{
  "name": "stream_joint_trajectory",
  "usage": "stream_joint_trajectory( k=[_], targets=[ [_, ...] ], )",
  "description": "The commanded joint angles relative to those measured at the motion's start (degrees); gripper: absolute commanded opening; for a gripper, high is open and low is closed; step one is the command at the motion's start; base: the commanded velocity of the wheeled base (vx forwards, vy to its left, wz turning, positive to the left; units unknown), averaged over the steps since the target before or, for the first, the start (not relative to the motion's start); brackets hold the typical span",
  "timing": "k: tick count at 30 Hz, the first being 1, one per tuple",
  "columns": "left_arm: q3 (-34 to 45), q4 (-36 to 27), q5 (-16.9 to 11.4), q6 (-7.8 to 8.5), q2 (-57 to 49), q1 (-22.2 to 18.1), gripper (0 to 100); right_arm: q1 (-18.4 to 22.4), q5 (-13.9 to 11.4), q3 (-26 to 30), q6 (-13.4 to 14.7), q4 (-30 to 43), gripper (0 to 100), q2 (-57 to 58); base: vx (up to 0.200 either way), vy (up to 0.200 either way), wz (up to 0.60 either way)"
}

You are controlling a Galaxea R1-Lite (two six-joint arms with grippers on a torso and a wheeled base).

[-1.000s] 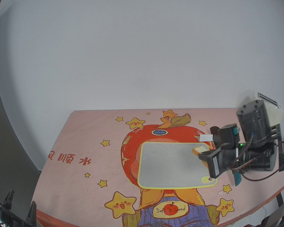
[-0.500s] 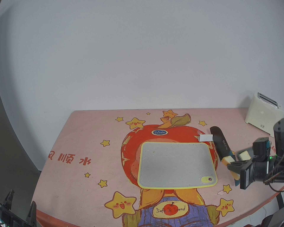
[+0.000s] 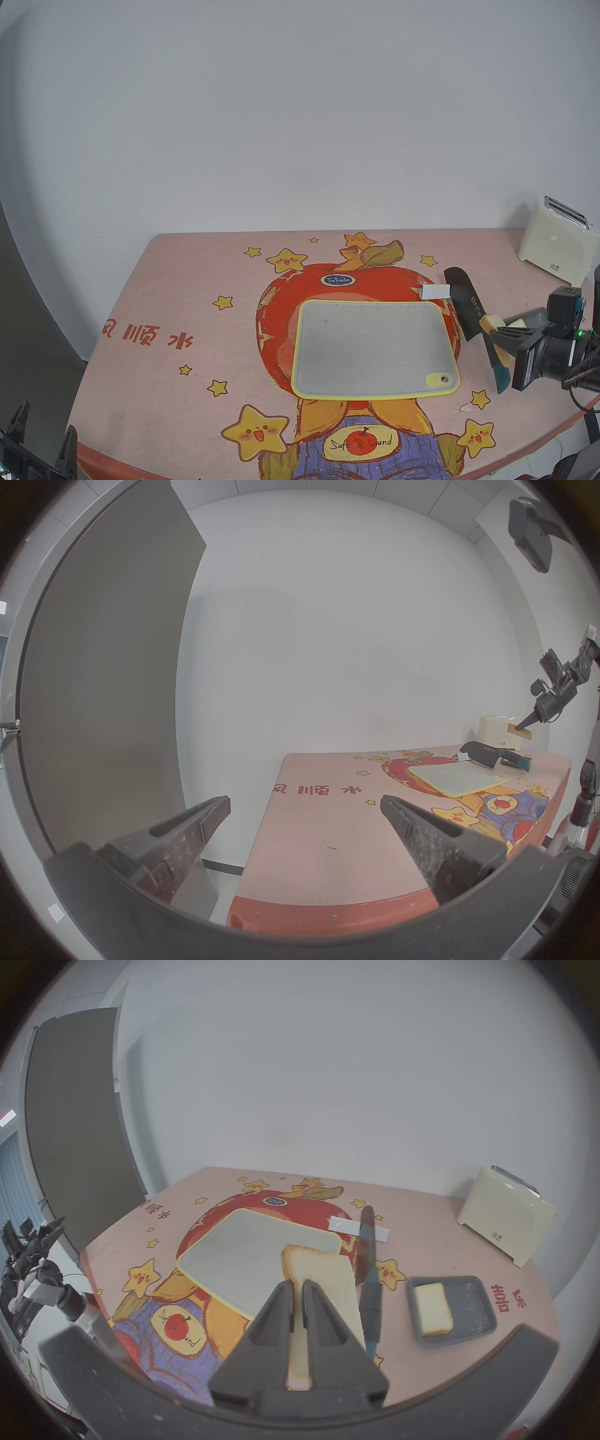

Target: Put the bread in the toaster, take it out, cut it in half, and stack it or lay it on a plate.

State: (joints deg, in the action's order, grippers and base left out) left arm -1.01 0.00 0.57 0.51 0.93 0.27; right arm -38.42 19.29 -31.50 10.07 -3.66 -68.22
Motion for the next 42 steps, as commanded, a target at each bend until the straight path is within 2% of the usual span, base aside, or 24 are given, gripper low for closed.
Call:
stream_joint_trajectory(
  k=[1, 8, 13, 20, 31, 37, 42],
  targets=[
    [0.9, 0.0, 0.0, 0.02, -0.6, 0.0, 100, 0.0, 1.2, 0.0, 0.0, -0.1, 0, -0.2, 0.0, -0.2, 0.0],
    [0.9, 0.0, 0.0, 0.02, -0.6, 0.0, 100, 0.1, 1.7, 0.2, 0.0, 0.3, 0, -0.1, 0.0, 0.0, 0.0],
    [0.9, 0.0, 0.0, 0.02, -0.6, 0.0, 100, 2.0, 2.8, 0.2, -0.1, 0.8, 0, -0.2, 0.0, 0.0, 0.0],
    [0.9, 0.0, 0.0, 0.02, -0.6, 0.0, 100, 4.1, 3.4, 0.2, -0.2, 0.4, 0, -1.2, 0.0, -0.171, 0.0],
    [0.9, 0.1, 0.0, 0.1, -0.6, 0.0, 100, 4.1, 4.6, 0.9, -0.3, 0.8, 0, -1.3, 0.0, 0.0, 0.0],
    [0.9, 0.1, 0.0, 0.1, -0.6, 0.0, 100, 4.1, 4.6, 1.0, -0.3, 0.7, 0, -1.4, -0.2, -0.2, 0.0],
    [0.9, 0.1, 0.0, 0.1, -0.6, 0.0, 100, 4.1, 4.6, 1.3, -0.4, 0.7, 0, -1.8, 0.0, 0.0, 0.0]
  ],
)
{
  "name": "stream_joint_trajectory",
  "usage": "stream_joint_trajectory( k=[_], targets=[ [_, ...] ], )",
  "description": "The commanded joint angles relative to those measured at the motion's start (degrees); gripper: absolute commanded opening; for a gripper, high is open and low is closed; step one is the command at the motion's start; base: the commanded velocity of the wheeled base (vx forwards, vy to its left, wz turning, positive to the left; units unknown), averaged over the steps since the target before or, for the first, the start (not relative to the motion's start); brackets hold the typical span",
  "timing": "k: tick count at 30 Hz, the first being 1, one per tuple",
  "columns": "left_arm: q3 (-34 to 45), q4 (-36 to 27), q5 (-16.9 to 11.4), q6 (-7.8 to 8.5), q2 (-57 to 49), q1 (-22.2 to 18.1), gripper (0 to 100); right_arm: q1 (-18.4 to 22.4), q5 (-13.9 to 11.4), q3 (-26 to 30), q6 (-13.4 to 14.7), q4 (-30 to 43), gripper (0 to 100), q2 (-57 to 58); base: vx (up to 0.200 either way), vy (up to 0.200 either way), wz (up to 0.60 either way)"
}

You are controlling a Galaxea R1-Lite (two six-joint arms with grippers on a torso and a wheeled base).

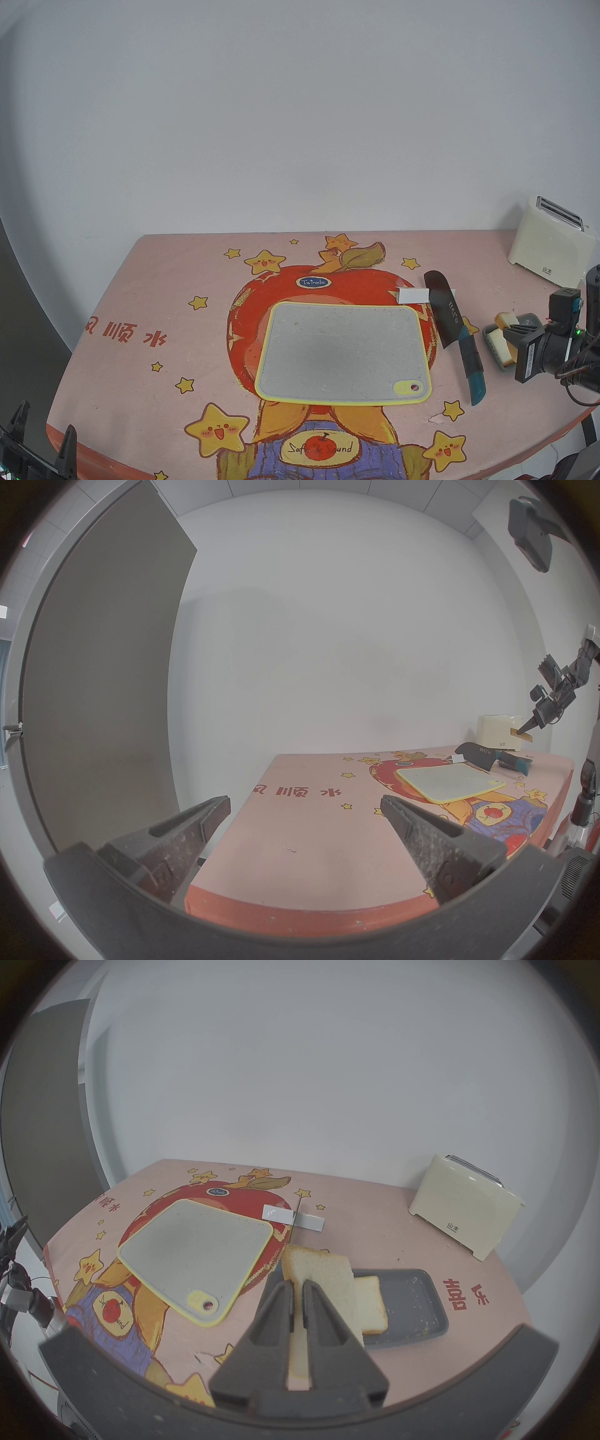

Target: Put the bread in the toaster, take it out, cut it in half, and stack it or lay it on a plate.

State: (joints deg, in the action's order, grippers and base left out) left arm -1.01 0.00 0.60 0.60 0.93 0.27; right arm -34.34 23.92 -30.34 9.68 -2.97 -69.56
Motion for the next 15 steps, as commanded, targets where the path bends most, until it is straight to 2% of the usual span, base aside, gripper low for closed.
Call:
stream_joint_trajectory(
  k=[1, 4, 10, 15],
  targets=[
    [0.9, 0.1, 0.0, 0.02, -0.6, 0.0, 100, 0.0, 0.0, 0.1, 0.0, 0.0, 0, -0.5, 0.0, 0.0, 0.0],
    [0.9, 0.1, 0.0, 0.02, -0.6, 0.0, 100, 0.0, 0.0, 0.3, 0.1, -0.5, 0, -1.0, 0.0, 0.0, 0.0],
    [0.9, 0.0, 0.0, -0.07, -0.6, 0.0, 100, 0.1, 0.1, 0.1, 0.3, -0.7, 0, -2.0, 0.0, -0.2, 0.0],
    [0.9, 0.0, 0.0, 0.02, -0.6, 0.0, 100, 0.1, 0.1, 0.2, 0.3, -0.8, 0, -3.2, 0.0, 0.0, 0.0]
  ],
)
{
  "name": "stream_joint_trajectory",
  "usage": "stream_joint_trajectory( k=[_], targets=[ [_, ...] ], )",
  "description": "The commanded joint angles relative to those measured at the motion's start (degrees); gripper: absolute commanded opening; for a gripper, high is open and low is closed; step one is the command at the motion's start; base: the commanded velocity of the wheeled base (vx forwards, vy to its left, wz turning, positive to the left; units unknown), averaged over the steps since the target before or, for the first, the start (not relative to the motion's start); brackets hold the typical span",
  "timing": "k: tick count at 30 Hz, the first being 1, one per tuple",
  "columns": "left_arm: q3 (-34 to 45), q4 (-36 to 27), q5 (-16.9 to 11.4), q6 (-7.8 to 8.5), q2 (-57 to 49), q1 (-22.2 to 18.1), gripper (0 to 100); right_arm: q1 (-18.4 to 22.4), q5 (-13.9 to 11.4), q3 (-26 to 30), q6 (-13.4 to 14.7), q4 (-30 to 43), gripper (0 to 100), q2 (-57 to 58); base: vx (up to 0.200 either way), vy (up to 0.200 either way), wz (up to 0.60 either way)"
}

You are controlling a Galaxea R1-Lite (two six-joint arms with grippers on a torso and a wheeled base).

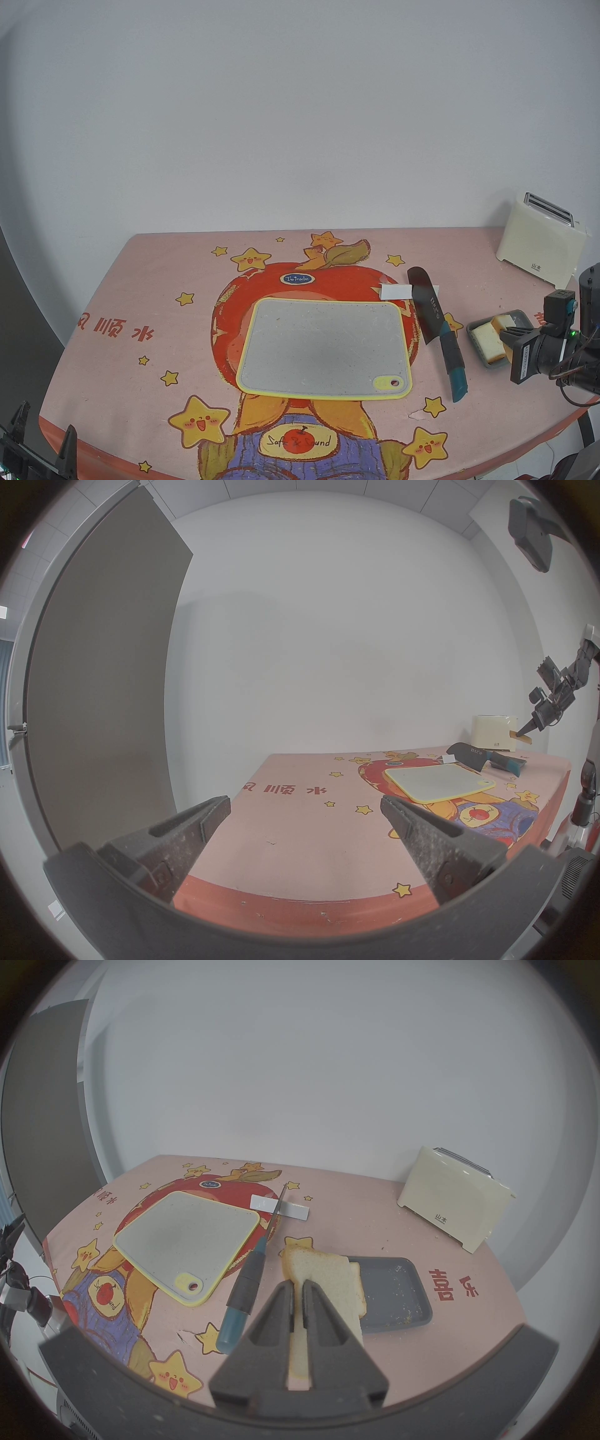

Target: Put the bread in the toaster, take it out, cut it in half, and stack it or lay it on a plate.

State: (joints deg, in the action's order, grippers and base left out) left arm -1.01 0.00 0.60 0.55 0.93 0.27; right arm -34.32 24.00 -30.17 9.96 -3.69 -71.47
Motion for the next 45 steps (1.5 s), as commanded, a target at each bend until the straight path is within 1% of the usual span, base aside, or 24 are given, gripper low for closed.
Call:
stream_joint_trajectory(
  k=[1, 10, 13, 19, 25, 31, 33, 35, 36, 39, 43, 45],
  targets=[
    [0.9, 0.0, 0.0, -0.02, -0.6, 0.0, 100, 0.0, 0.0, 0.1, 0.1, 0.0, 0, -1.5, 0.0, 0.0, 0.0],
    [0.9, 0.0, 0.1, 0.07, -0.6, 0.0, 100, 1.1, -0.1, 0.4, 0.1, -0.1, 0, -3.4, 0.0, 0.0, 0.0],
    [0.9, 0.0, 0.0, 0.07, -0.6, 0.0, 100, 1.1, -0.1, 0.5, 0.1, -0.1, 0, -3.5, 0.0, -0.2, 0.0],
    [0.9, 0.0, 0.0, 0.07, -0.6, 0.0, 100, 1.1, -0.1, 0.2, 0.3, -0.2, 0, -5.2, 0.0, 0.0, 0.0],
    [0.9, 0.0, 0.0, 0.07, -0.6, 0.0, 100, 0.7, -0.1, 0.1, 0.4, -0.2, 0, -6.0, 0.0, -0.2, 0.0],
    [0.9, 0.0, 0.0, 0.07, -0.6, 0.0, 100, 0.3, -0.1, -0.2, 0.7, -0.3, 0, -6.7, 0.0, 0.0, 0.0],
    [0.9, 0.0, 0.0, 0.07, -0.6, 0.0, 100, 0.3, -0.1, -0.2, 1.6, -1.7, 0, -7.8, 0.0, 0.0, 0.0],
    [0.9, 0.0, 0.0, 0.07, -0.6, 0.0, 100, 0.3, -0.1, 0.0, 2.0, -3.0, 0, -8.6, 0.0, 0.0, 0.0],
    [0.9, 0.0, 0.0, 0.07, -0.6, 0.0, 100, 0.2, 0.0, 0.2, 2.3, -5.1, 0, -9.6, 0.0, 0.0, 0.0],
    [0.9, 0.0, 0.0, 0.07, -0.6, -0.1, 100, -0.5, 0.0, 1.1, 2.7, -8.4, 0, -11.1, 0.0, 0.0, 0.0],
    [0.9, 0.0, 0.0, 0.07, -0.6, 0.0, 100, -1.7, 0.3, 1.6, 3.0, -10.0, 0, -12.1, 0.0, 0.0, 0.0],
    [0.9, 0.0, 0.1, 0.07, -0.6, 0.0, 100, -1.7, 0.3, 1.6, 3.1, -9.9, 0, -12.2, 0.0, -0.2, 0.0]
  ],
)
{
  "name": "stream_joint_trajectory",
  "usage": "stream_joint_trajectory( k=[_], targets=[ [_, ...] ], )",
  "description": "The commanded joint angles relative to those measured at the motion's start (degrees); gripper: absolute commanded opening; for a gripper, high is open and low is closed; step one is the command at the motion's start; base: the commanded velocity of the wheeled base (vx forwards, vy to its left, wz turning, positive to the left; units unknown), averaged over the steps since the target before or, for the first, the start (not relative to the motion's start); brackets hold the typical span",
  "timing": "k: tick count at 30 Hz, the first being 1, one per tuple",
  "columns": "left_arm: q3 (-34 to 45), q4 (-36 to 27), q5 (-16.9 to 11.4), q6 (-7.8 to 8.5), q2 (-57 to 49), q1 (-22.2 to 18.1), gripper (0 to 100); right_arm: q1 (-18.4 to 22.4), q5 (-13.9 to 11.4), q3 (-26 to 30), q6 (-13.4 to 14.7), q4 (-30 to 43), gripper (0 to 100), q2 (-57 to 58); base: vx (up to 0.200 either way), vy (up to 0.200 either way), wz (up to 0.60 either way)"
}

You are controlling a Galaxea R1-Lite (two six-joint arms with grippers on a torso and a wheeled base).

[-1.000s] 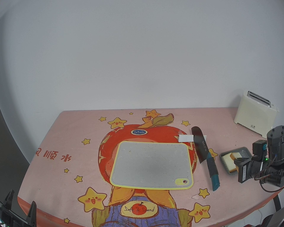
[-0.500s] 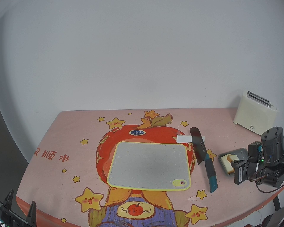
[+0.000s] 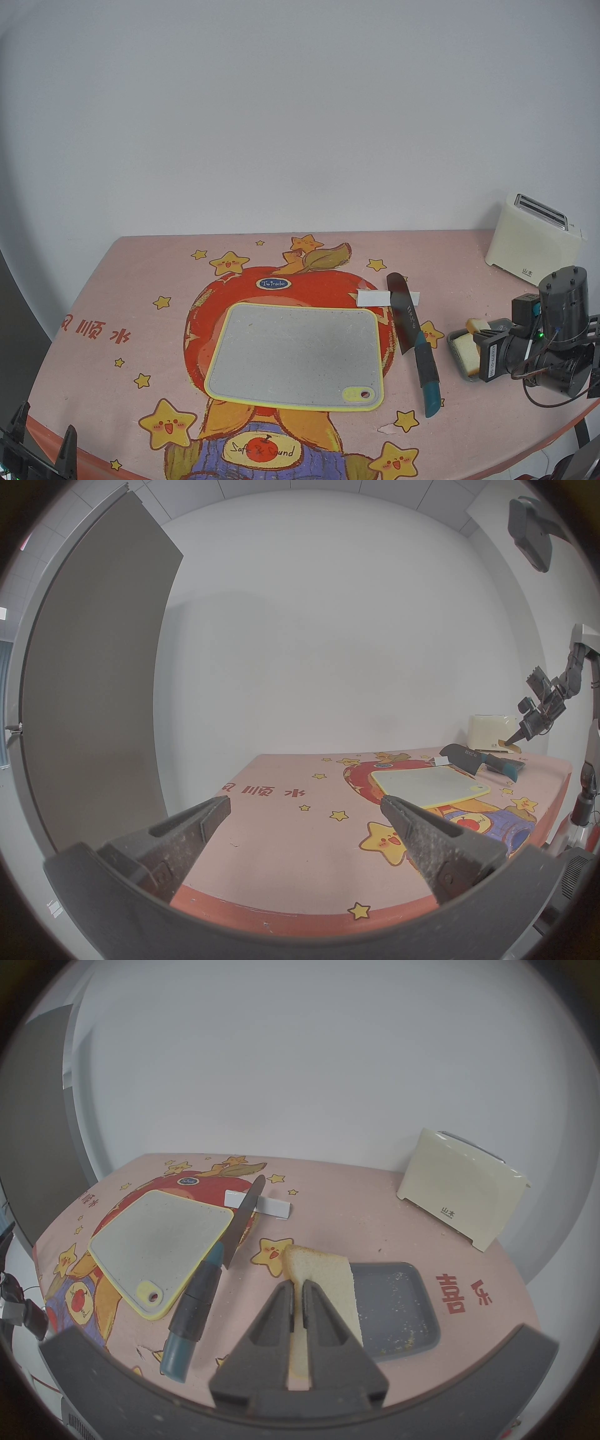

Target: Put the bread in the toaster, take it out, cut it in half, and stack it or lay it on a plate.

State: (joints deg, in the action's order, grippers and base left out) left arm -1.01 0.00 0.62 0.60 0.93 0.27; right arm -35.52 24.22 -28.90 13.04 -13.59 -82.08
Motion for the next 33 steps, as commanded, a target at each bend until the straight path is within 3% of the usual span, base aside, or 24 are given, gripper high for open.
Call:
stream_joint_trajectory(
  k=[1, 4, 19, 25, 33],
  targets=[
    [0.9, 0.0, 0.0, 0.02, -0.6, 0.0, 100, -0.5, 0.1, 0.3, 0.0, -0.1, 0, -1.6, 0.0, -0.2, 0.0],
    [0.9, 0.0, 0.0, 0.02, -0.6, 0.0, 100, -0.5, 0.3, 0.6, 0.0, 0.0, 0, -1.6, 0.0, -0.2, 0.0],
    [0.9, 0.0, 0.0, 0.02, -0.6, 0.0, 100, -2.4, 0.9, 0.8, 0.1, -0.1, 0, -2.3, 0.0, 0.0, 0.0],
    [0.9, 0.0, 0.0, 0.02, -0.6, -0.1, 100, -4.7, 1.6, 0.7, 3.0, -0.1, 0, -3.9, 0.0, 0.0, 0.0],
    [0.9, 0.0, 0.0, 0.02, -0.6, 0.0, 100, -4.7, 3.0, 0.5, 3.1, -0.2, 0, -5.6, 0.0, 0.0, 0.0]
  ],
)
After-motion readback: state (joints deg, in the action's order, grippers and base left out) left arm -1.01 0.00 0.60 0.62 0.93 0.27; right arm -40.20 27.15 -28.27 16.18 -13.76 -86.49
